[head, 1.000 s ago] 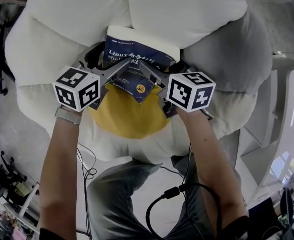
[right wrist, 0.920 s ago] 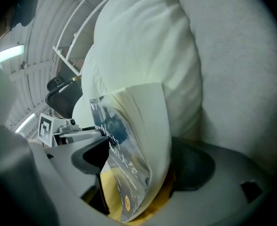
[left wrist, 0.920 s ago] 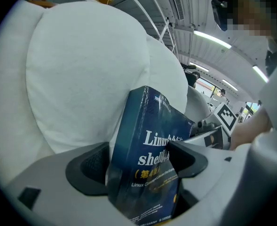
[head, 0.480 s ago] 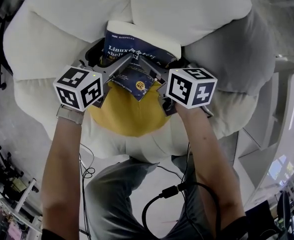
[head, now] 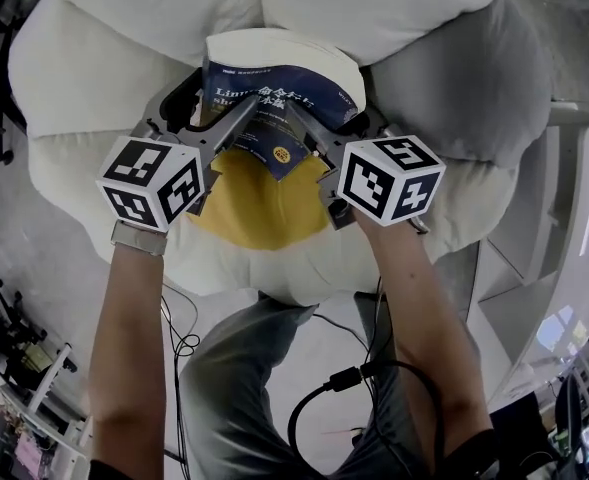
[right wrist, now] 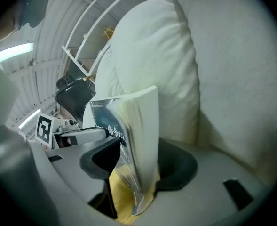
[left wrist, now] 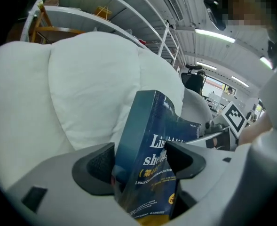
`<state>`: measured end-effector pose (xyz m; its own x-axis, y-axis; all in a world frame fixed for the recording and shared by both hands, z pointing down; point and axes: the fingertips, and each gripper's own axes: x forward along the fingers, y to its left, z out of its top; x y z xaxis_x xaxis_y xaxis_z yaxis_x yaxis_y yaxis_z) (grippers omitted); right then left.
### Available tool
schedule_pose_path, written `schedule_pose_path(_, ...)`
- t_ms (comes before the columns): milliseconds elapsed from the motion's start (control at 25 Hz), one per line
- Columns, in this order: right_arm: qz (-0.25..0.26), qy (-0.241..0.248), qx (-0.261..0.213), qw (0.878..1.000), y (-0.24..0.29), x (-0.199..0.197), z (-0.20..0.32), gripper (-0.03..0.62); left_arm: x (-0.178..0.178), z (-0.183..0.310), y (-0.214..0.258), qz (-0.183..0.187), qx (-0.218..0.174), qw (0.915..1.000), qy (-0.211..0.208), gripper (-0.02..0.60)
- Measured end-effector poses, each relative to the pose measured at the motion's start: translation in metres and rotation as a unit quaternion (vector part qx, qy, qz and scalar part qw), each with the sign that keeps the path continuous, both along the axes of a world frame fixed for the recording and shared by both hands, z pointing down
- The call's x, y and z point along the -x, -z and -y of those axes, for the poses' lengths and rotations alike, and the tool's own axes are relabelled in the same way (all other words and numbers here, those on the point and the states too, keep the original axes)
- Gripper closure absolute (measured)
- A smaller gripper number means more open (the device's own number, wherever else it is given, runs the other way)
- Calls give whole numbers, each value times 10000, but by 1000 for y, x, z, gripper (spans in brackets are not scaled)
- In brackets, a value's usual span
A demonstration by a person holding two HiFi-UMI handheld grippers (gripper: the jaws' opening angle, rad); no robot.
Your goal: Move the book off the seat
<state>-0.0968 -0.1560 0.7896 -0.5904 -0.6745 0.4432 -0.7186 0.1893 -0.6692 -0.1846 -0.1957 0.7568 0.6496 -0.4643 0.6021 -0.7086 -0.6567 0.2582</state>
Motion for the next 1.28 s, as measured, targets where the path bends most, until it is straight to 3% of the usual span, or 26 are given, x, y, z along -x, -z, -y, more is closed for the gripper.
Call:
schedule_pose_path(160, 63, 117, -194, 9997, 16, 4, -11, 383, 6, -13, 14, -114, -78, 9997, 213, 249)
schedule_pose_path(360, 5, 346, -307, 9989, 48, 0, -33, 391, 0, -34, 42, -105, -98, 9999, 65, 255)
schedule_pose_path(720, -396, 409, -466, 9973, 113, -27, -54, 392, -18, -66, 92, -627, 53, 9972, 414, 262)
schedule_pose_path(1280, -59, 282, -522, 9982, 244, -39, -80, 393, -29, -87, 226, -550, -402, 9965, 485, 264)
